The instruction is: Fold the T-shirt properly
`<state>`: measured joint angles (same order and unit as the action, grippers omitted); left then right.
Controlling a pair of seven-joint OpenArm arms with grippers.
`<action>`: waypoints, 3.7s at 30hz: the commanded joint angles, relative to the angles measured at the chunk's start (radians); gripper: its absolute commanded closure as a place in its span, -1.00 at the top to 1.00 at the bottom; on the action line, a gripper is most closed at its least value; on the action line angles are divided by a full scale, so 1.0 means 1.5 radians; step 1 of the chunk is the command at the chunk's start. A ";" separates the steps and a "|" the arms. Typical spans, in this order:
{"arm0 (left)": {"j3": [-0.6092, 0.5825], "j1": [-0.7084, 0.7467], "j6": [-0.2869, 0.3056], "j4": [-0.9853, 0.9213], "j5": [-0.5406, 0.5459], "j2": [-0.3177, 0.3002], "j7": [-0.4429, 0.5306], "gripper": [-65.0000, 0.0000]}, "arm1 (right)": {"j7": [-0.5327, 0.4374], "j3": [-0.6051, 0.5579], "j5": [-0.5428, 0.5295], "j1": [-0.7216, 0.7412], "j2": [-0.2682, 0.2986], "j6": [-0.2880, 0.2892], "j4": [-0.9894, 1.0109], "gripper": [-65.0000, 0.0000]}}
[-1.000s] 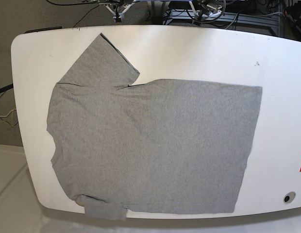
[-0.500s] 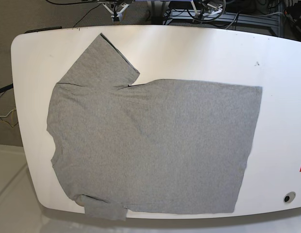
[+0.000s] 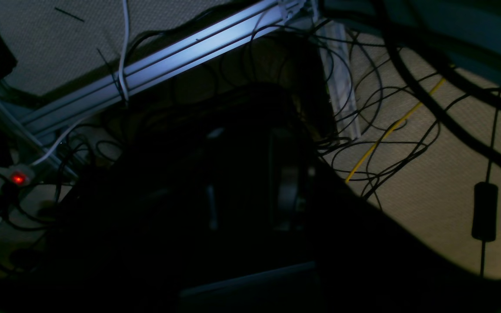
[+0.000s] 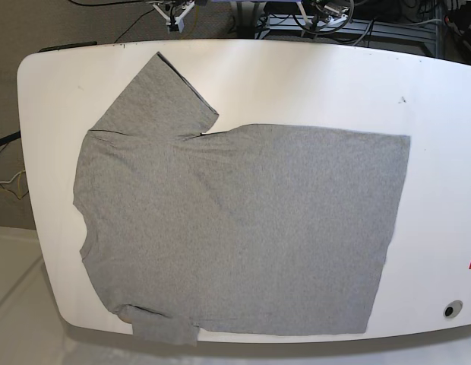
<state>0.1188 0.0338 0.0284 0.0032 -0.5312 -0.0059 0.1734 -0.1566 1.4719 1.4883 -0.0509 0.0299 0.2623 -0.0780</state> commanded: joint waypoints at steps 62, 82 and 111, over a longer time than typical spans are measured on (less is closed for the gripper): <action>0.016 0.015 0.036 -0.002 0.016 -0.002 -0.007 -0.57 | -0.038 0.008 -0.019 -0.015 0.017 0.041 -0.040 -0.98; 0.019 0.008 0.029 -0.002 0.016 -0.004 0.001 -0.58 | -0.089 0.008 -0.014 -0.019 0.019 0.078 -0.034 -1.00; 0.023 0.018 0.033 0.005 0.019 -0.009 0.003 -0.60 | -0.066 0.001 -0.044 -0.045 0.026 0.095 -0.102 -1.00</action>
<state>0.1535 0.0559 0.0723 0.0025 -0.5072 -0.0143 0.1734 -0.2520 1.4750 1.4342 -0.1028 0.0578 0.3996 -0.2012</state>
